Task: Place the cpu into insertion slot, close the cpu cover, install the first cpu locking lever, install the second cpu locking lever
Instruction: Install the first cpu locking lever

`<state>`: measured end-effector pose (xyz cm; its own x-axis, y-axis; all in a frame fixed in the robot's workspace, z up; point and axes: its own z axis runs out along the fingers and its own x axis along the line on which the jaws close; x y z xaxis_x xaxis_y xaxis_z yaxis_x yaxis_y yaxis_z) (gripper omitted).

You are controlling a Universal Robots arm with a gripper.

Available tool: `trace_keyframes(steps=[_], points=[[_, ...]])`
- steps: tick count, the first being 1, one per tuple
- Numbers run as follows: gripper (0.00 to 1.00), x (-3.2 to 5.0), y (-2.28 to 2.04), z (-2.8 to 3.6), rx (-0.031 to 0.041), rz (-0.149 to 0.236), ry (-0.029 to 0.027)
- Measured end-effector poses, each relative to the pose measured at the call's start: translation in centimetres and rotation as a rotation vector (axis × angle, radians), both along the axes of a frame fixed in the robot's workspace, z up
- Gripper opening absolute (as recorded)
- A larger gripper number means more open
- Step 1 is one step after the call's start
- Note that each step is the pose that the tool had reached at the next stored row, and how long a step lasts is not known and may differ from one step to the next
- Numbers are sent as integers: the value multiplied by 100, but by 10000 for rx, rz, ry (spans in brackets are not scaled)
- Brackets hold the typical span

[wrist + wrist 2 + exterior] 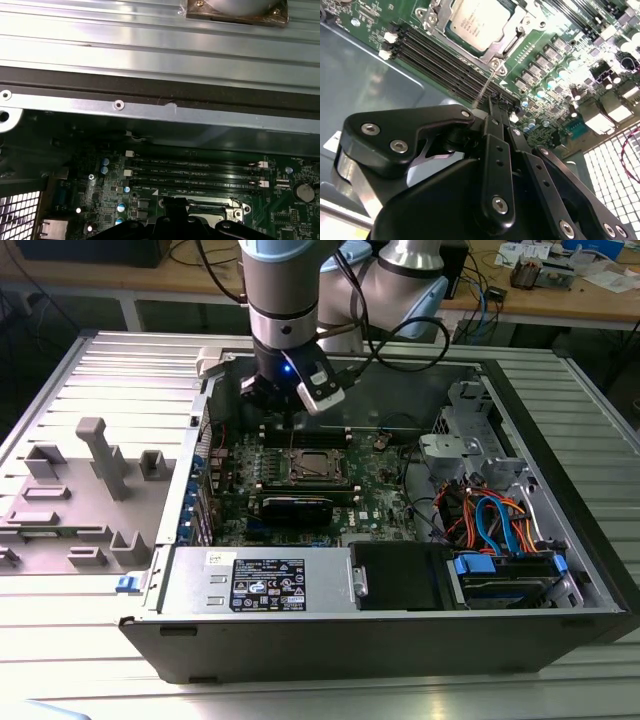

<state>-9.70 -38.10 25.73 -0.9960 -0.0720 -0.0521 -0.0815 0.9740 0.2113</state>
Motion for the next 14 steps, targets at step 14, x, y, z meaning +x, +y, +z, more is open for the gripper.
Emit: trace_keyframes(steps=[14], points=[[11, 52, -1, -49, -7, -276, -332]])
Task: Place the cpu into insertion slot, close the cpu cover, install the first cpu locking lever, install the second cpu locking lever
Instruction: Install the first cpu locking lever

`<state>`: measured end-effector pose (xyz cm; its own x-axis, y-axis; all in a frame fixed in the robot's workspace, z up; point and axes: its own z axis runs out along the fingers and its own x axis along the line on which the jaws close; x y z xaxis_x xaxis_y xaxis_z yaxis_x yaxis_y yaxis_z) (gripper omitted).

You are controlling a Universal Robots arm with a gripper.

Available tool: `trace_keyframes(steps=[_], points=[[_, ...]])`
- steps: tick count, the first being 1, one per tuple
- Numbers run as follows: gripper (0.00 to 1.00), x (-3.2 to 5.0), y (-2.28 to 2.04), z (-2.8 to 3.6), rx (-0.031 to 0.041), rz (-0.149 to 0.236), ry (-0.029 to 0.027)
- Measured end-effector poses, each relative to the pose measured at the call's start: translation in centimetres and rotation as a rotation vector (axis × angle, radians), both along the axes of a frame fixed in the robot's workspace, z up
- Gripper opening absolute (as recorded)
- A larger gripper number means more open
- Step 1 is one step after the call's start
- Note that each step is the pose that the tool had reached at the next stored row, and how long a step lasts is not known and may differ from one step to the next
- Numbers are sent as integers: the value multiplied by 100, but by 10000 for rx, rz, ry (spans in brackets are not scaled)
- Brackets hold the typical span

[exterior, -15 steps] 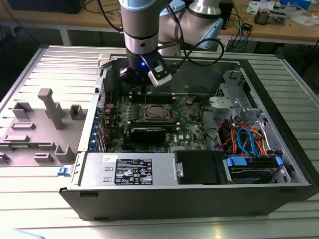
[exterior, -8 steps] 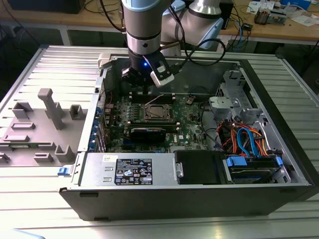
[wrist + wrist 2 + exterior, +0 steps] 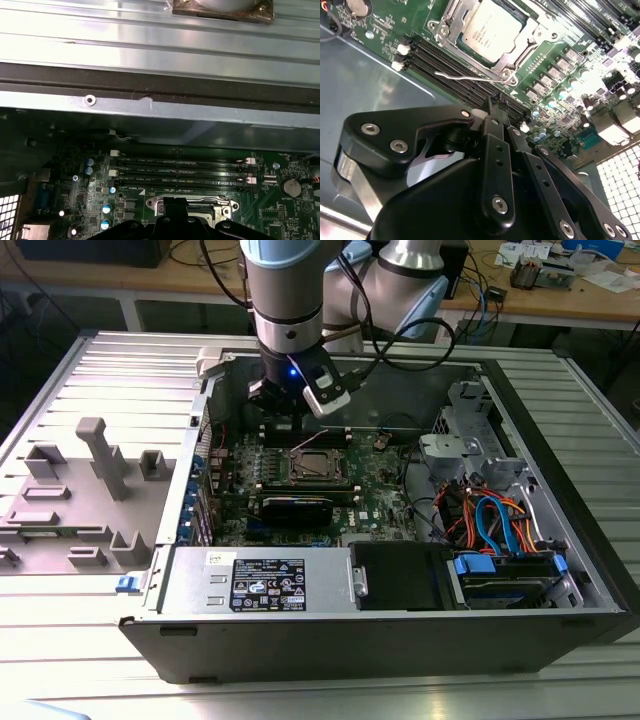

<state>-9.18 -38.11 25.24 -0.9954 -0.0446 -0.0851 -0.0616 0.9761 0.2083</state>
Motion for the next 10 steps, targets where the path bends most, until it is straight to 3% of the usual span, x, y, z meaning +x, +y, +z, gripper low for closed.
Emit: trace_keyframes(steps=[8, 10], points=[[11, 70, 2, -10, 8, 180, 0], [11, 84, 2, -45, 7, 183, 0]])
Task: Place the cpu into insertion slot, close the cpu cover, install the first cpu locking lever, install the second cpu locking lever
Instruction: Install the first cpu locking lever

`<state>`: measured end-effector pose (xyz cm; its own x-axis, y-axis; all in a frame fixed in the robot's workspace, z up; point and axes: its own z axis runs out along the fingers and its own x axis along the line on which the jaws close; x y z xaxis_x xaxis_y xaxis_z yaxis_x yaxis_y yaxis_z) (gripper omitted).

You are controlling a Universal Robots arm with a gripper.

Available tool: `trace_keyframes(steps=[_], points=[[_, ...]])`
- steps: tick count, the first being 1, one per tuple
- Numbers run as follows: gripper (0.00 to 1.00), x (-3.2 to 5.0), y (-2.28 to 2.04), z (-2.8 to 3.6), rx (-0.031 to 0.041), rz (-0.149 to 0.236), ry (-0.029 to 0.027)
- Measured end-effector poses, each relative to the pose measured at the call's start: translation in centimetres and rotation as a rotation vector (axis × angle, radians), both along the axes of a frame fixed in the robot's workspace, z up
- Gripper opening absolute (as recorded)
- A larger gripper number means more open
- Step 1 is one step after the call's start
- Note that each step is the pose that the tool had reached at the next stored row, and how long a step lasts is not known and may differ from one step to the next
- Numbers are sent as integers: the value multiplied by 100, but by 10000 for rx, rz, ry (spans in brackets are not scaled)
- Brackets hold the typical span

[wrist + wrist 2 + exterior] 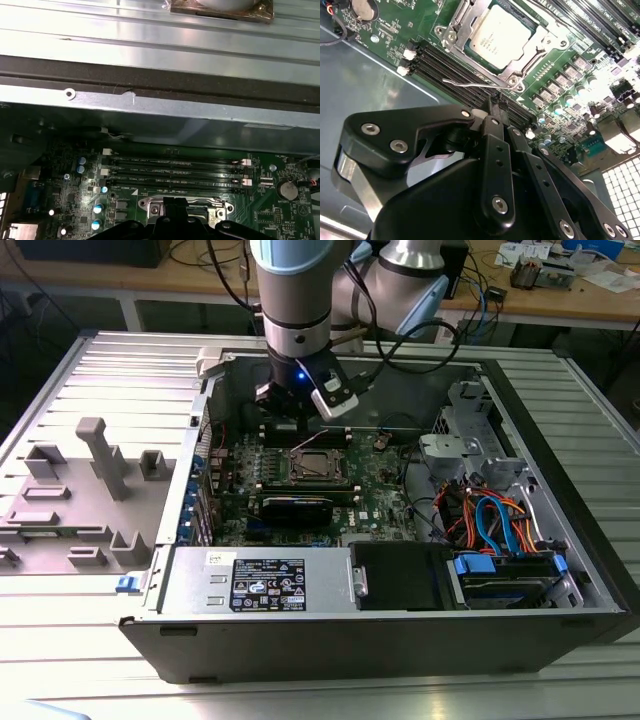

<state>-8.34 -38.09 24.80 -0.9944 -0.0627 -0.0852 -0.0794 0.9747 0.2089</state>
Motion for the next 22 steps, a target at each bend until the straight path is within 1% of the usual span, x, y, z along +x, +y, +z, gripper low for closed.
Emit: trace_keyframes(steps=[2, 6, 8, 10, 14, 17, 20, 22], points=[[11, 43, 0, -6, 3, -2, 0], [11, 97, 0, -9, 2, -1, 1], [11, 104, 0, -12, 1, -2, 0], [11, 106, 0, -27, 2, 0, -29], [11, 106, 0, -58, 2, 1, -55], [11, 106, 0, -65, 0, 2, -58], [11, 109, 9, -69, 3, 1, -59], [11, 121, 10, -82, 2, 2, -59]])
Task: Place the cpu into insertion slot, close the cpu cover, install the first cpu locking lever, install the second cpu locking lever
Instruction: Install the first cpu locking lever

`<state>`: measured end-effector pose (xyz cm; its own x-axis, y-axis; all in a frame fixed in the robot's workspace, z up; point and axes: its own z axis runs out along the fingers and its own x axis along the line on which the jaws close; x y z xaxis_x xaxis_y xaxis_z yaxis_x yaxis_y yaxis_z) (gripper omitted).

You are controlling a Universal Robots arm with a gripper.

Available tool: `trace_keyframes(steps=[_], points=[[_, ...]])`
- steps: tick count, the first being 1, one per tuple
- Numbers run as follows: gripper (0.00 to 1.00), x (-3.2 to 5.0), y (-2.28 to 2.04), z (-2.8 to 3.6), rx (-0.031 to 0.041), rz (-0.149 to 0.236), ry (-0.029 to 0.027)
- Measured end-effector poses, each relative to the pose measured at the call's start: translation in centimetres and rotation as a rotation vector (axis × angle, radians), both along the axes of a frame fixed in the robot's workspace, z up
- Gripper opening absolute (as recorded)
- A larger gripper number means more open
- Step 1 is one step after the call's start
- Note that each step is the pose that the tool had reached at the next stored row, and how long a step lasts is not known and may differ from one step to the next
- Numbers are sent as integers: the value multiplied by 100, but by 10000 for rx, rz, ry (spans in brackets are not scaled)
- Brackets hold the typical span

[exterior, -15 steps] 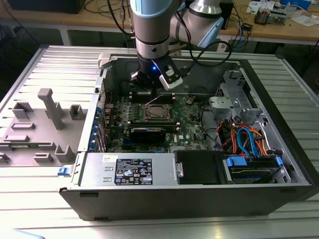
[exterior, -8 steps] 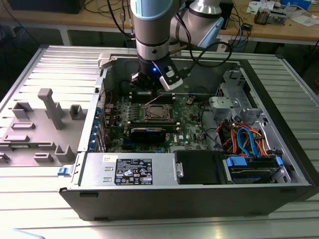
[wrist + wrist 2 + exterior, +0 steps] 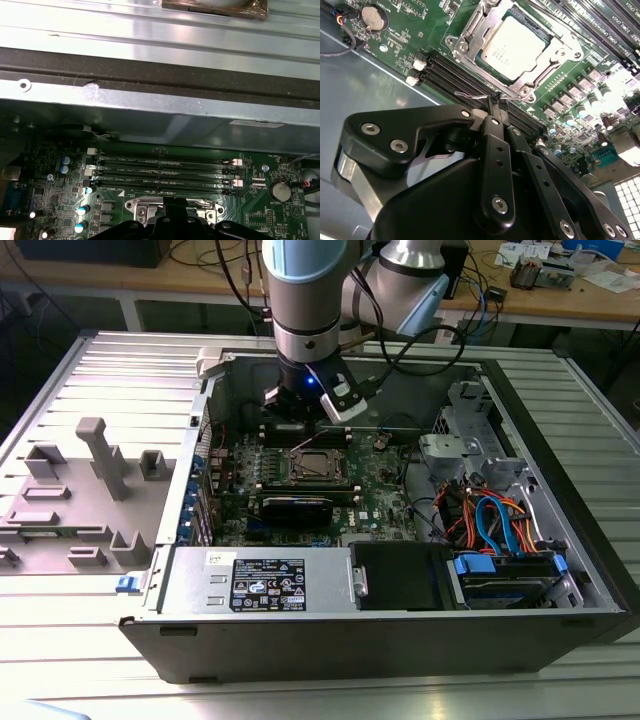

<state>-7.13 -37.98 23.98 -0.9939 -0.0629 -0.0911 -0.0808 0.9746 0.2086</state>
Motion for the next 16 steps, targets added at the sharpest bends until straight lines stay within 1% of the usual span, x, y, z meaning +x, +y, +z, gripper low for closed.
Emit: trace_keyframes(steps=[4, 7, 10, 11, 12, 13, 14, 15, 16], points=[[11, 4, 0, -35, 0, -1, 0], [11, 5, 1, -36, -2, 1, 1], [11, 5, 3, -43, 12, 12, -30], [11, 4, 4, -48, 23, 30, -63], [11, 4, 5, -52, 24, 42, -107], [11, 5, 6, -56, 25, 68, -214], [11, 4, 6, -58, 26, 86, -272], [11, 5, 6, -60, 26, 97, -291], [11, 2, 10, -60, 26, 94, -294]])
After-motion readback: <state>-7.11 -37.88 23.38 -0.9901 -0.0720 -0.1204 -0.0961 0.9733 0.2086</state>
